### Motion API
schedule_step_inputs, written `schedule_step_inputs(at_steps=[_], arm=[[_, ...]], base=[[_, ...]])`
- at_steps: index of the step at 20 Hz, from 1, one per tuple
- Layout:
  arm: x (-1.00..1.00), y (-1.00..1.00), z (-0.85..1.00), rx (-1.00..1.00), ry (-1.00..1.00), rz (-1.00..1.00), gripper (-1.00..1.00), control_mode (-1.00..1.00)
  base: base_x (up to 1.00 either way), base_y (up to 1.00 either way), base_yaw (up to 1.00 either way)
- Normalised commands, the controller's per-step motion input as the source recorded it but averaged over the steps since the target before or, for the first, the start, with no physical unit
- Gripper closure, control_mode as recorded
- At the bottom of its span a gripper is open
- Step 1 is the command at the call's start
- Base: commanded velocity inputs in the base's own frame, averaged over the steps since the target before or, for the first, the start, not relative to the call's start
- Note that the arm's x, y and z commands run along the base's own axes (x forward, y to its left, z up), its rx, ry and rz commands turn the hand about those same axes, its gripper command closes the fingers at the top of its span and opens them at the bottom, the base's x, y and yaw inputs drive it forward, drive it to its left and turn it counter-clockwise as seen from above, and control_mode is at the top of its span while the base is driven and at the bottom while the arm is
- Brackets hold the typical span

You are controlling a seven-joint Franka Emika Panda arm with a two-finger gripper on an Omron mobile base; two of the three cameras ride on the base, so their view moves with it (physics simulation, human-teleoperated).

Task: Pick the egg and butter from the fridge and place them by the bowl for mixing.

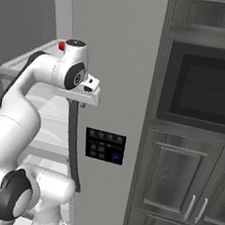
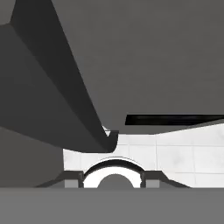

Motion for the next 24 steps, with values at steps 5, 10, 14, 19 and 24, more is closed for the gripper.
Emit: schedule_step_inputs(at_steps=[5, 10, 14, 19, 24], arm=[[-0.24, 0.04, -0.01, 0.0, -0.2, 0.0, -1.0, -1.0], [-0.24, 0.39, 0.09, 0.0, -0.51, -0.01, -1.0, -1.0], [-0.16, 0.54, 0.23, 0.02, -0.45, -0.05, -1.0, -1.0], [-0.01, 0.59, 0.34, 0.0, -0.28, -0.01, -1.0, -1.0], [0.01, 0.63, 0.43, 0.01, -0.12, -0.02, -1.0, -1.0]], base=[[0.0, 0.0, 0.0], [0.0, 0.0, 0.0], [0.0, 0.0, 0.0], [0.0, 0.0, 0.0], [0.0, 0.0, 0.0]])
